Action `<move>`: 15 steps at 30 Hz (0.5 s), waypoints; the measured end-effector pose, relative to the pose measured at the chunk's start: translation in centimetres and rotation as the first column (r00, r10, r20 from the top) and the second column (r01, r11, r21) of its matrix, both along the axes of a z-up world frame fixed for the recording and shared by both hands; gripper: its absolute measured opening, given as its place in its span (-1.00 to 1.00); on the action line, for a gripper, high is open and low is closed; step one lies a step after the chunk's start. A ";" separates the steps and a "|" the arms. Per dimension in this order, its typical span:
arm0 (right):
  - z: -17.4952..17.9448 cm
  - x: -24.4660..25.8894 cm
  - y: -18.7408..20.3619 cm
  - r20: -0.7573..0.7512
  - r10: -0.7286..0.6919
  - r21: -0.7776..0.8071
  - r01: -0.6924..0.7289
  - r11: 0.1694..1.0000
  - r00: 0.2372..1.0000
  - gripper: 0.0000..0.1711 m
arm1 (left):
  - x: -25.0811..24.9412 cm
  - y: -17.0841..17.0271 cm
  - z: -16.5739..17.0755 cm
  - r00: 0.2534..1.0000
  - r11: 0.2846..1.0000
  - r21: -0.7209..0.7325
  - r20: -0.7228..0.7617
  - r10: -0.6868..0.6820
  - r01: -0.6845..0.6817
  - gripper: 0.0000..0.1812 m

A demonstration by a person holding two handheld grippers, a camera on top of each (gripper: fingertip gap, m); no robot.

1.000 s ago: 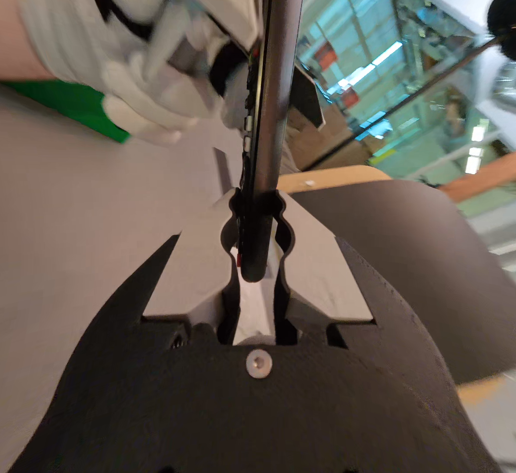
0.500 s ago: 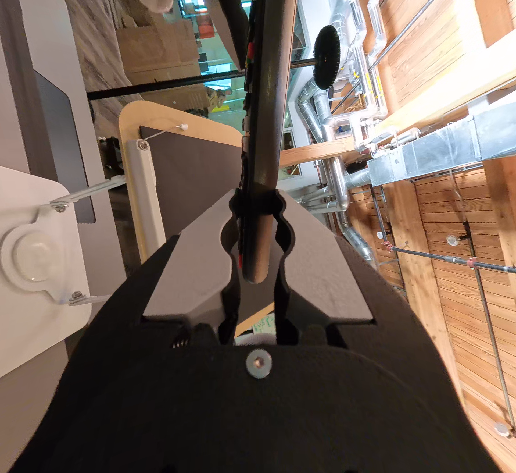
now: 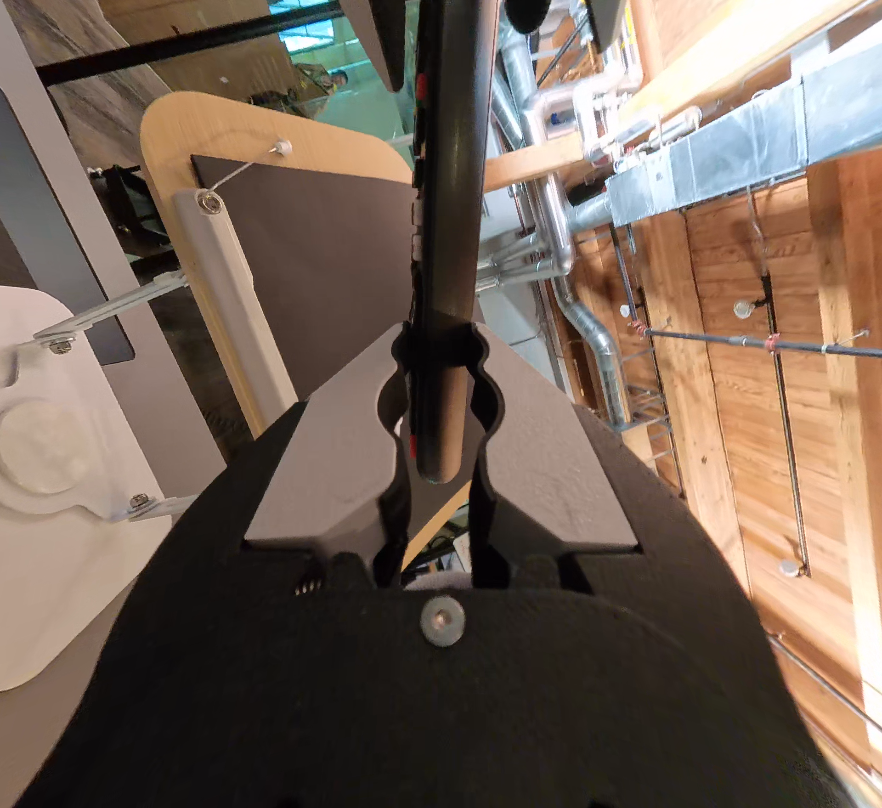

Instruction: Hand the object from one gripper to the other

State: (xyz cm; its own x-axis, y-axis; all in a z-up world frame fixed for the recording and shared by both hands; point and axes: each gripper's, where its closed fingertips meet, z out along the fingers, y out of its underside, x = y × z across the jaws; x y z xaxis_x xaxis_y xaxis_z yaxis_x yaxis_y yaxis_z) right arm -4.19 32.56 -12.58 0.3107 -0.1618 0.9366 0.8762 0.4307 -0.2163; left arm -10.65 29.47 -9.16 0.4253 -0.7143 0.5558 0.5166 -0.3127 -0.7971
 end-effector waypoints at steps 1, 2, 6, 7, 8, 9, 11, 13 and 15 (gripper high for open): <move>-0.1 -0.1 0.1 -0.002 -0.007 -0.003 0.007 1.000 1.000 -0.77 | -0.2 0.4 0.0 0.998 0.998 0.004 0.017 0.058 -0.058 -0.27; -0.2 -0.3 0.0 -0.007 -0.007 -0.003 0.007 1.000 1.000 -0.77 | -0.3 0.7 -0.2 0.995 0.995 0.000 0.021 0.097 -0.097 -0.30; -0.5 -2.0 -0.8 -0.014 0.013 -0.009 -0.014 1.000 1.000 -0.77 | 0.2 1.4 -1.5 0.990 0.989 -0.030 0.002 0.144 -0.144 -0.53; -0.8 -2.4 -0.8 -0.006 0.014 -0.013 -0.014 1.000 1.000 -0.77 | -0.1 1.5 -1.6 0.986 0.985 -0.029 0.018 0.168 -0.168 -0.59; -1.0 -2.5 -0.8 -0.005 0.014 -0.018 -0.014 1.000 1.000 -0.77 | -0.2 1.6 -1.7 0.985 0.984 -0.033 0.022 0.173 -0.173 -0.59; -1.1 -2.6 -0.8 -0.005 0.020 -0.020 -0.020 1.000 1.000 -0.77 | -0.3 1.6 -1.7 0.985 0.984 -0.035 0.020 0.174 -0.173 -0.59; -1.3 -3.0 -0.9 -0.005 0.032 -0.025 -0.032 0.999 0.999 -0.77 | -0.5 1.6 -1.6 0.982 0.983 -0.021 0.025 0.185 -0.185 -0.60; -1.3 -3.4 -1.1 -0.018 0.059 -0.038 -0.060 0.998 0.998 -0.77 | -0.7 1.4 -1.2 0.982 0.983 -0.006 0.038 0.182 -0.182 -0.62; -1.8 -3.8 -1.0 -0.027 0.096 -0.109 -0.099 0.989 0.995 -0.72 | -0.9 1.4 -1.1 0.981 0.981 0.016 0.015 0.193 -0.193 -0.63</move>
State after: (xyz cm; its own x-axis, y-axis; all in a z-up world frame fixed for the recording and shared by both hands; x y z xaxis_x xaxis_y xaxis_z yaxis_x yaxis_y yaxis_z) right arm -7.95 31.54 -14.41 0.3405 -0.0264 0.9399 0.8257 0.4866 -0.2855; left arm -11.54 30.86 -10.28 0.5488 -0.6290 0.5506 0.5767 -0.1920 -0.7941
